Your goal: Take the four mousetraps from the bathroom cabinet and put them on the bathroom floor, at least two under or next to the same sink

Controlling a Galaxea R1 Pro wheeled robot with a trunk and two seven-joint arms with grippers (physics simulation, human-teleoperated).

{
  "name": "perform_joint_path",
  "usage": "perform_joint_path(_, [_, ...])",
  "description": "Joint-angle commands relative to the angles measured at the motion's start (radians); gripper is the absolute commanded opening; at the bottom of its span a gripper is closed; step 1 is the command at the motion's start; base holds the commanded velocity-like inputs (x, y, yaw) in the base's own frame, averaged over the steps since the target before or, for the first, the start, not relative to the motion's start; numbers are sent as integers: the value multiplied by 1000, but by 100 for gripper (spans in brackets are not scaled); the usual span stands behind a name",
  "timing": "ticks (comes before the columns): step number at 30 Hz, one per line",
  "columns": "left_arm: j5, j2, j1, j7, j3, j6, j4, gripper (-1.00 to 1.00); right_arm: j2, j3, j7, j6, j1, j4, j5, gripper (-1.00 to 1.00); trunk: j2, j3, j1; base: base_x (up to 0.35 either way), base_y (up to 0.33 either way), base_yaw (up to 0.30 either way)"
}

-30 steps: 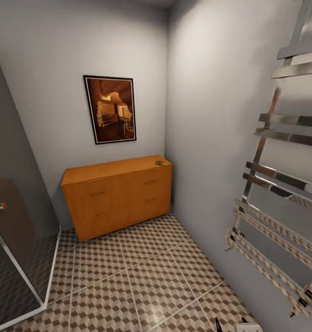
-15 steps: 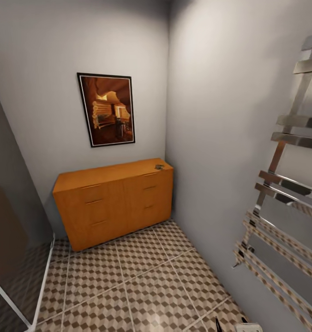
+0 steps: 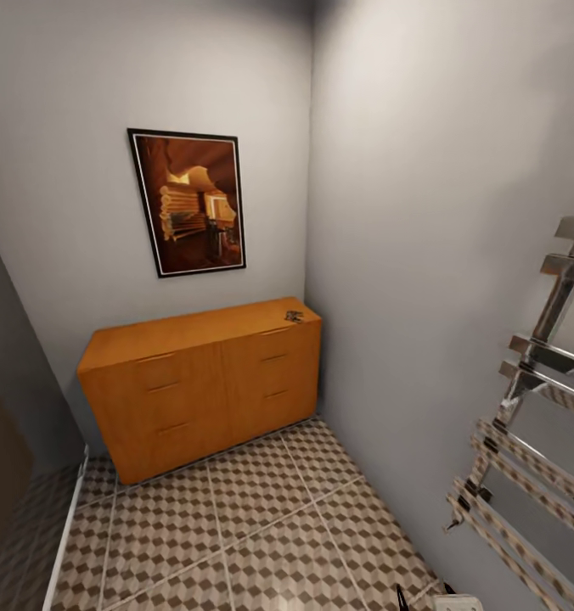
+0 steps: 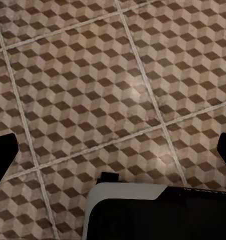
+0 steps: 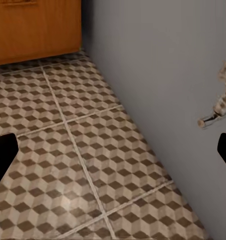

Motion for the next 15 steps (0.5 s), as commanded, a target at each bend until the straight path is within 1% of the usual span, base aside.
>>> perform_joint_path(1, [3, 0, -1, 6, -9, -2, 0, 100, 0, 6, -8, -2, -1, 0, 1, 100, -2, -2, 1, 337, 0, 0])
perform_joint_path(15, [3, 0, -1, 6, -9, -2, 0, 100, 0, 6, -8, -2, -1, 0, 1, 100, -2, -2, 1, 337, 0, 0])
